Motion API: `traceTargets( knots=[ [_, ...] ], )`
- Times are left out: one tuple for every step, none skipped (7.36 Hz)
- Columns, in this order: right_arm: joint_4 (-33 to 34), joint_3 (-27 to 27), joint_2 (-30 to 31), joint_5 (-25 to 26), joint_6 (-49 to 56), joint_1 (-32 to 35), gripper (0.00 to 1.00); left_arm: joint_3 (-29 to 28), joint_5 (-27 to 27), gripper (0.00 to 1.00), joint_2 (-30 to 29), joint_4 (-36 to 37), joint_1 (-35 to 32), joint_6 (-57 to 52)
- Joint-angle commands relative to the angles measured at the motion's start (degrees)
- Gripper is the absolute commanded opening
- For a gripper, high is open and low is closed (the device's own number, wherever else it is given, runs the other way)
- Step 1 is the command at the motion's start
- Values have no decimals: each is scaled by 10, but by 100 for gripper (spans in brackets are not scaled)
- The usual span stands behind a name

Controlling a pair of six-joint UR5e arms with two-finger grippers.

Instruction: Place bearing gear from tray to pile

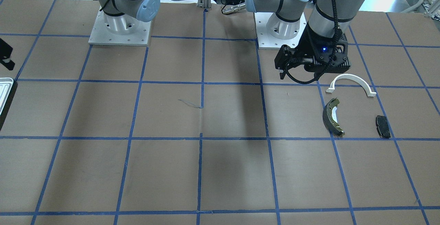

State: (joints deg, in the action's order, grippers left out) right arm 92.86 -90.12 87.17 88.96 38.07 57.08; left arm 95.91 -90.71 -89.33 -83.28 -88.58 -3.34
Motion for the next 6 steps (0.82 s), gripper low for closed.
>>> traceTargets(
  knots=[
    [135,-27,-88,-2,156,-121,100,2,0,100,0,0,0,0],
    [178,-25,-140,-6,212,-151,100,3,0,100,-1,5,0,0],
    [225,-27,-185,-5,220,-155,100,3,0,100,-1,7,0,0],
    [259,-28,-206,1,223,-156,100,5,0,100,0,7,0,0],
    [274,-30,-222,5,224,-156,100,6,0,100,-1,7,1,0],
    [290,-37,-245,15,226,-159,100,5,1,100,-1,8,0,0]
  ],
)
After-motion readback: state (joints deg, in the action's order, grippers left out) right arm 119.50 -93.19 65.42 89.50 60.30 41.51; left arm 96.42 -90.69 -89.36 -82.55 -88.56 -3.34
